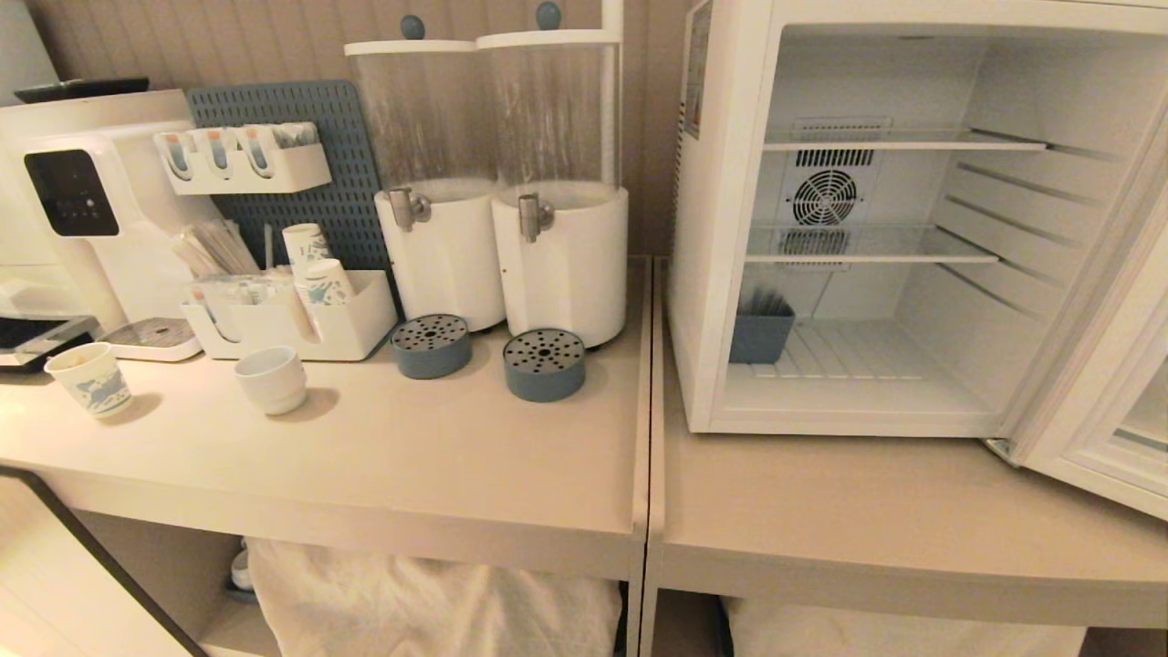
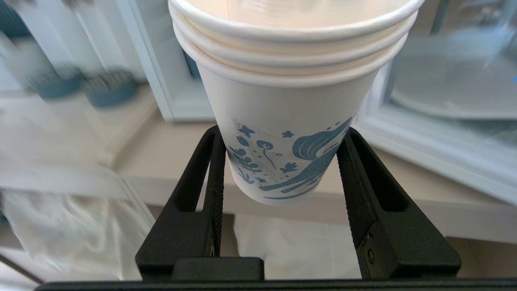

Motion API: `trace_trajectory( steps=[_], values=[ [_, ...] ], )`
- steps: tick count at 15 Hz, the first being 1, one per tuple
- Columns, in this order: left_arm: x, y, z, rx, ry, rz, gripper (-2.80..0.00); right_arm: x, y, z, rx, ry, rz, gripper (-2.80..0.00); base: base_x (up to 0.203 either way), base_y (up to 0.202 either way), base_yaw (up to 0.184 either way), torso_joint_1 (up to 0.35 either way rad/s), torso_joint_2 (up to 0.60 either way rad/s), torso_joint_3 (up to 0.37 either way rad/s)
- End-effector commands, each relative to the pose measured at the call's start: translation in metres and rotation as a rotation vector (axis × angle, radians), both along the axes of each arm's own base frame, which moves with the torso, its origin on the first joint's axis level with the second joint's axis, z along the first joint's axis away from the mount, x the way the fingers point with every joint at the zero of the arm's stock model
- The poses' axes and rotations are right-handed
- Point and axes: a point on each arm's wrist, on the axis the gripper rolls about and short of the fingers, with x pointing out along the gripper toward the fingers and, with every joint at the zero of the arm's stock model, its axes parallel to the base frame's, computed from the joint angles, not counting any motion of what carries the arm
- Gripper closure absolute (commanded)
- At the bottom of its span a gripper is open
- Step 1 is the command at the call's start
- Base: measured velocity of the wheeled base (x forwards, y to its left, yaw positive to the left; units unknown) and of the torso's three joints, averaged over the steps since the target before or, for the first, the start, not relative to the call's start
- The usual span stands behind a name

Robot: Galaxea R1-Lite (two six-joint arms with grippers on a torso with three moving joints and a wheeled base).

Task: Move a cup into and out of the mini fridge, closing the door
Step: Place the paper cup on the table

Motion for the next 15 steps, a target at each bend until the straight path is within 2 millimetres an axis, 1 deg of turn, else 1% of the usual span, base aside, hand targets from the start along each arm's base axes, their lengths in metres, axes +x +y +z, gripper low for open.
trace_trajectory(
  steps=[1, 2, 4, 5, 6, 7, 8, 9, 10, 11, 12, 14, 15],
  values=[
    [0.001, 0.000, -0.005, 0.006, 0.018, 0.001, 0.00, -0.023, -0.002, 0.021, 0.021, -0.028, 0.001, 0.00, 0.000, 0.000, 0.000, 0.000, 0.00, 0.000],
    [0.001, 0.000, -0.005, 0.010, 0.018, 0.003, 0.00, -0.034, -0.003, 0.029, 0.041, -0.031, 0.008, 0.00, 0.000, 0.000, 0.000, 0.000, 0.00, 0.000],
    [0.001, 0.000, -0.005, 0.010, 0.018, 0.003, 0.00, -0.048, -0.004, 0.038, 0.081, -0.027, 0.021, 0.00, 0.000, 0.000, 0.000, 0.000, 0.00, 0.000],
    [0.001, 0.000, -0.005, 0.008, 0.018, 0.001, 0.00, -0.053, -0.002, 0.039, 0.091, -0.015, 0.011, 0.00, 0.000, 0.000, 0.000, 0.000, 0.00, 0.000],
    [0.001, 0.000, -0.005, 0.007, 0.018, 0.002, 0.00, -0.057, 0.004, 0.038, 0.094, -0.011, -0.002, 0.00, 0.000, 0.000, 0.000, 0.000, 0.00, 0.000],
    [0.001, 0.000, -0.005, 0.008, 0.018, 0.001, 0.00, -0.064, 0.011, 0.034, 0.094, -0.009, 0.037, 0.00, 0.000, 0.000, 0.000, 0.000, 0.00, 0.000],
    [0.001, 0.000, -0.005, 0.002, 0.019, 0.000, 0.00, -0.073, 0.013, 0.028, 0.093, -0.016, 0.079, 0.00, 0.000, 0.000, 0.000, 0.000, 0.00, 0.000],
    [0.001, 0.000, -0.005, -0.003, 0.019, 0.000, 0.00, -0.082, 0.013, 0.018, 0.088, -0.035, 0.128, 0.00, 0.000, 0.000, 0.000, 0.000, 0.00, 0.000],
    [0.001, 0.000, -0.005, -0.005, 0.020, 0.000, 0.00, -0.091, 0.013, 0.002, 0.068, -0.065, 0.164, 0.00, 0.000, 0.000, 0.000, 0.000, 0.00, 0.000],
    [0.002, 0.000, -0.005, -0.005, 0.021, -0.002, 0.00, -0.095, 0.012, -0.015, 0.035, -0.083, 0.183, 0.00, 0.000, 0.000, 0.000, 0.000, 0.00, 0.000],
    [0.001, 0.000, -0.005, -0.007, 0.018, -0.001, 0.00, -0.094, 0.012, -0.027, 0.016, -0.080, 0.182, 0.00, 0.000, 0.000, 0.000, 0.000, 0.00, 0.000],
    [0.002, 0.000, -0.005, -0.007, 0.019, -0.001, 0.00, -0.085, 0.007, -0.026, 0.102, -0.121, 0.004, 0.00, 0.000, 0.000, 0.000, 0.000, 0.00, 0.000],
    [0.001, 0.000, -0.005, -0.005, 0.018, 0.000, 0.00, -0.073, 0.006, -0.030, 0.116, -0.139, -0.045, 0.00, 0.000, 0.000, 0.000, 0.000, 0.00, 0.000]
  ],
)
